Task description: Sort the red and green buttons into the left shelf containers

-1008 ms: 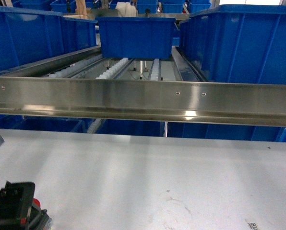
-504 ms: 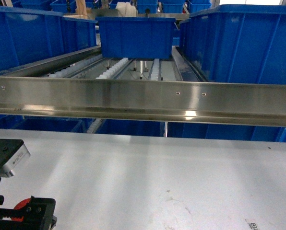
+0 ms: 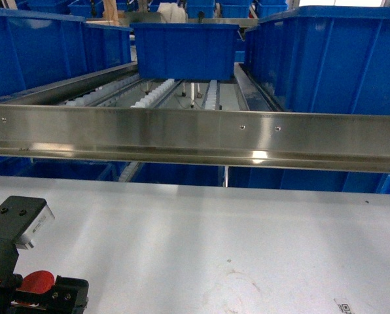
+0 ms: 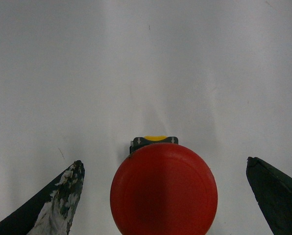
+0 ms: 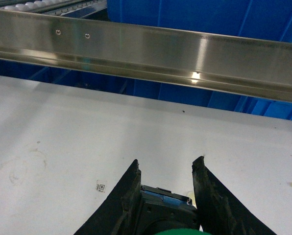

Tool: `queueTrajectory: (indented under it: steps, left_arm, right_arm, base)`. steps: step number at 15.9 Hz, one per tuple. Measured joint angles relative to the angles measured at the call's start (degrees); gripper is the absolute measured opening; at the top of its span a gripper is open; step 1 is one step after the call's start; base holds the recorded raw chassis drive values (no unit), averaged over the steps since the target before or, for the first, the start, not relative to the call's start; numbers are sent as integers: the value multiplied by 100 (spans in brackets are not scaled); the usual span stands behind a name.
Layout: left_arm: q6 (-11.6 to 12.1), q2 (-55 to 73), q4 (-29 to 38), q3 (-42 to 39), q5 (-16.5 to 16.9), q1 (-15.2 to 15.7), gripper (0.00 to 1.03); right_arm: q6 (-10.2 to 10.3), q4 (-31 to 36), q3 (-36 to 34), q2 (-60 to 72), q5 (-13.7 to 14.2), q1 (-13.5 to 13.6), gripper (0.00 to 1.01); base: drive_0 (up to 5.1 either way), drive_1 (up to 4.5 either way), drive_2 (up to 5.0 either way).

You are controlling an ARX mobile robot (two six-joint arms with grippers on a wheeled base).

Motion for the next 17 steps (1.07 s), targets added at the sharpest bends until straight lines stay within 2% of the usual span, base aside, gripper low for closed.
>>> queueTrajectory:
  steps: [2, 3, 4, 7, 10, 11, 15, 17]
  left_arm:
    - [15, 98, 267, -57, 15, 76, 98]
    - [94, 190, 448, -87, -7, 129, 98]
    - [114, 304, 566, -90, 20, 177, 93]
    - [136, 693, 962, -87, 129, 175, 62]
    - [144, 988, 1217, -55, 98, 72, 31]
    - [142, 1008, 1233, -31, 83, 44, 27]
    - [103, 863, 1010, -44, 33, 48, 26]
    - [105, 162, 756, -173, 249, 319, 26]
  right_arm:
    - [0, 0, 0, 0, 0, 0, 29]
    - [2, 0, 0, 0, 0, 0, 29]
    - [0, 0, 0, 0, 0, 0, 29]
    - [2, 0, 0, 0, 0, 0, 29]
    - [2, 0, 0, 0, 0, 0, 29]
    - [2, 0, 0, 0, 0, 0, 29]
    - [0, 0, 0, 0, 0, 0, 29]
    - [0, 0, 0, 0, 0, 0, 29]
  base:
    - [0, 0, 0]
    - [0, 0, 0]
    - [0, 0, 0]
    - [0, 0, 0]
    - [0, 0, 0]
    - [0, 0, 0]
    - [0, 0, 0]
    - [0, 0, 0]
